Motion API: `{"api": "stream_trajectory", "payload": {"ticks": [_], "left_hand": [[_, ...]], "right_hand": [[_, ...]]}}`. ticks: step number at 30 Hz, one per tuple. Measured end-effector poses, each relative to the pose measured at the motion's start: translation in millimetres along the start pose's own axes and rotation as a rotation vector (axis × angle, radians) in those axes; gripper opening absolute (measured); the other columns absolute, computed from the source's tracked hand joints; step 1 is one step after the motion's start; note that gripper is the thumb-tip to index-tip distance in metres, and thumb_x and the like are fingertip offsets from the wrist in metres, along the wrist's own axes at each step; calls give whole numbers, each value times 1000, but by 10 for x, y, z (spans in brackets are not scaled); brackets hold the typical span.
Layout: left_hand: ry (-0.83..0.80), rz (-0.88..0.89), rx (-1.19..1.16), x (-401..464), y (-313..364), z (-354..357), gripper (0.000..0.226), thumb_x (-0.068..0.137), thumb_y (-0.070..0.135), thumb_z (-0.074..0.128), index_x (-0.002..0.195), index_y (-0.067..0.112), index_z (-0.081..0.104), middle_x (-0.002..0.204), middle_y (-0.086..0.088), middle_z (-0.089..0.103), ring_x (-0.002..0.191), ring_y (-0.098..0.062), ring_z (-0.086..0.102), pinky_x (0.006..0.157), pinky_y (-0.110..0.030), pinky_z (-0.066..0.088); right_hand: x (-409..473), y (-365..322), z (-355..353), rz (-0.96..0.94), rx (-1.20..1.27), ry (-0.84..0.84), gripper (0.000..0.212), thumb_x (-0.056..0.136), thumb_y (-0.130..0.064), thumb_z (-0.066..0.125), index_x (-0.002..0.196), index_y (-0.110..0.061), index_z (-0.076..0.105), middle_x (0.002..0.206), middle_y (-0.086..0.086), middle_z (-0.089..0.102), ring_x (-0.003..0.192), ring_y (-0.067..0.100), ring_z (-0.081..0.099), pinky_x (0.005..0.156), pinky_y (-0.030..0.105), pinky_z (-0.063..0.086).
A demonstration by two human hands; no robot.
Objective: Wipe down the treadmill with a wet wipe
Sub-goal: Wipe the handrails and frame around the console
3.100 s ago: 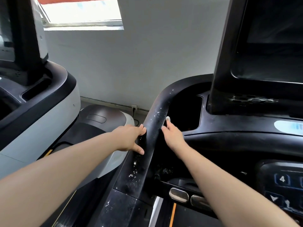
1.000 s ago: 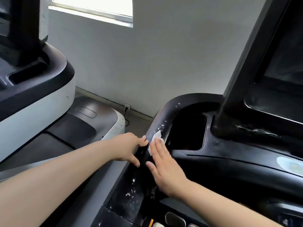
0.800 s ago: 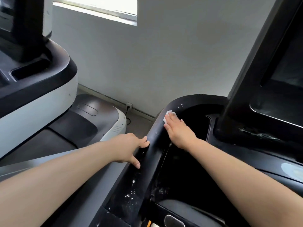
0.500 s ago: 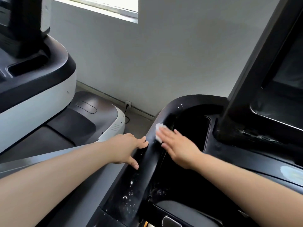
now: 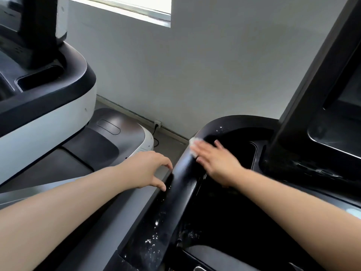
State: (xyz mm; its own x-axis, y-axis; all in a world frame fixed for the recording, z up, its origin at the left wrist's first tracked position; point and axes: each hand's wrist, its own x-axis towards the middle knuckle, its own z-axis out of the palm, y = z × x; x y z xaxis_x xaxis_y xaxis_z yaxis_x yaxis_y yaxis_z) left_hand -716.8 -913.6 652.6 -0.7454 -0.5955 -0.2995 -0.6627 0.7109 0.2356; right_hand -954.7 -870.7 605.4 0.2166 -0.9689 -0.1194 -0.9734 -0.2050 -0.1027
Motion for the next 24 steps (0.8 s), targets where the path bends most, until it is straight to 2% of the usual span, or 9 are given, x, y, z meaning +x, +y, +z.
{"api": "stream_trajectory", "payload": {"ticks": [3,5,7,9,13,15,19,21,24], "left_hand": [[-27,22,63,93,22,-57,71,77,53,68,138,30,38,137,11,44,127,-10,38,100,-26,34],[-32,21,86,188,40,-96,81,77,53,67,144,28,29,146,11,35,132,-11,32,103,-27,33],[-42,22,82,302,71,-139,89,76,52,69,147,27,22,151,11,28,135,-13,28,104,-28,32],[-73,30,85,427,109,-184,95,76,51,70,149,24,16,155,10,19,138,-15,23,106,-29,29],[-128,42,133,637,183,-266,102,77,51,69,151,22,6,159,7,3,143,-18,14,110,-32,24],[-113,64,143,730,202,-306,99,77,51,69,151,22,10,159,5,4,142,-18,15,111,-33,25],[-71,79,116,963,188,-361,93,77,49,70,150,23,18,158,3,11,142,-21,18,112,-37,26],[-56,95,93,1097,179,-393,92,77,49,70,149,22,19,157,2,14,141,-23,19,112,-38,26],[-61,117,104,1277,217,-444,94,79,50,68,150,18,16,158,2,10,142,-23,17,113,-36,23]], "right_hand": [[275,221,-78,310,21,12,50,103,-33,23,151,-23,13,160,-4,1,146,9,-2,116,40,0],[243,3,-1,227,54,28,53,101,-37,22,151,-20,15,160,2,4,146,15,-1,116,39,2],[35,-280,77,-15,65,28,67,92,-50,6,151,-21,16,160,0,5,146,15,1,116,37,2],[-23,-173,40,-83,-15,5,73,87,-52,-4,152,-24,11,159,-5,2,146,10,-1,115,36,-1],[277,602,-196,417,-75,-24,52,103,-36,16,152,-21,6,160,-5,-4,145,7,-6,116,40,-3],[381,618,-232,493,-49,-12,52,103,-34,19,152,-17,8,160,0,-3,146,13,-5,116,41,-1],[205,-12,-85,73,20,-8,59,98,-43,11,151,-16,17,160,4,7,146,17,1,116,37,1],[110,21,-95,24,-21,-7,74,87,-51,-4,151,-19,15,160,-1,6,146,13,0,116,37,-3],[221,586,-208,382,-162,-42,57,101,-43,10,152,-17,5,160,0,-3,146,12,-5,116,40,-4]]}}
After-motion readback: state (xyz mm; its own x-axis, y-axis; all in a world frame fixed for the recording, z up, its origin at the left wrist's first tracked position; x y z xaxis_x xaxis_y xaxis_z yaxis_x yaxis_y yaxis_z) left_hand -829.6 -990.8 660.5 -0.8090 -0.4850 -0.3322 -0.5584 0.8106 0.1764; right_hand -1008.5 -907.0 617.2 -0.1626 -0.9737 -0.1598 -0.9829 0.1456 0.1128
